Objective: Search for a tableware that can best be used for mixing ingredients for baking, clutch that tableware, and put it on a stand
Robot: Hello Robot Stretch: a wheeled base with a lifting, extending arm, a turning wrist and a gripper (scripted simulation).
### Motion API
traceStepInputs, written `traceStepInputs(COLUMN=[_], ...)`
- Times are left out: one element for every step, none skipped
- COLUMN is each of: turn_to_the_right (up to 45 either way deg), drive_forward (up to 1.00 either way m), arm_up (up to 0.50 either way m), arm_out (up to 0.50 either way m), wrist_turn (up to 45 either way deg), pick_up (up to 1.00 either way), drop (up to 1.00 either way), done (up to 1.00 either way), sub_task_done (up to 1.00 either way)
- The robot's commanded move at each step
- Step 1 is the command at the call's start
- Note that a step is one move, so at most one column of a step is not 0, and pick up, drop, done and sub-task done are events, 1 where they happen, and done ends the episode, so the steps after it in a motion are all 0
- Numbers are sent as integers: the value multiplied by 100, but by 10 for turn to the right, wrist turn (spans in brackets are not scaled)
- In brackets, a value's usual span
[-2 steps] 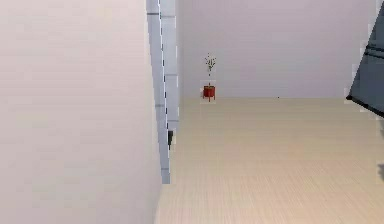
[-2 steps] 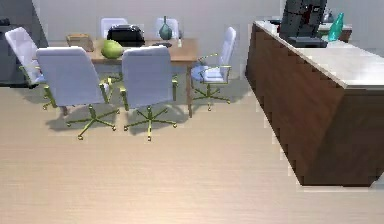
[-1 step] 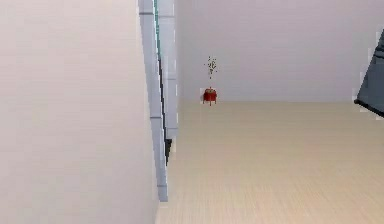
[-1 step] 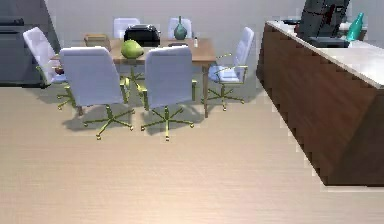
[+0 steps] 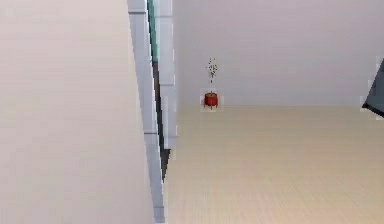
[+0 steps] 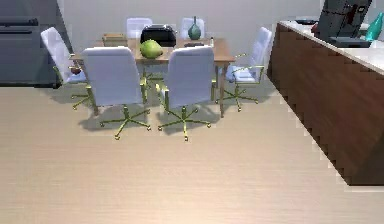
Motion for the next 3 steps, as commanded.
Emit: traceStepInputs(turn_to_the_right=[450, 450, 0], drive_forward=[0, 0, 30], arm_up=[0, 0, 0], arm_out=[0, 0, 0], wrist_turn=[0, 0, 0], pick_up=[0, 0, 0], drop=[0, 0, 0], done=[0, 0, 0], sub_task_done=[0, 0, 0])
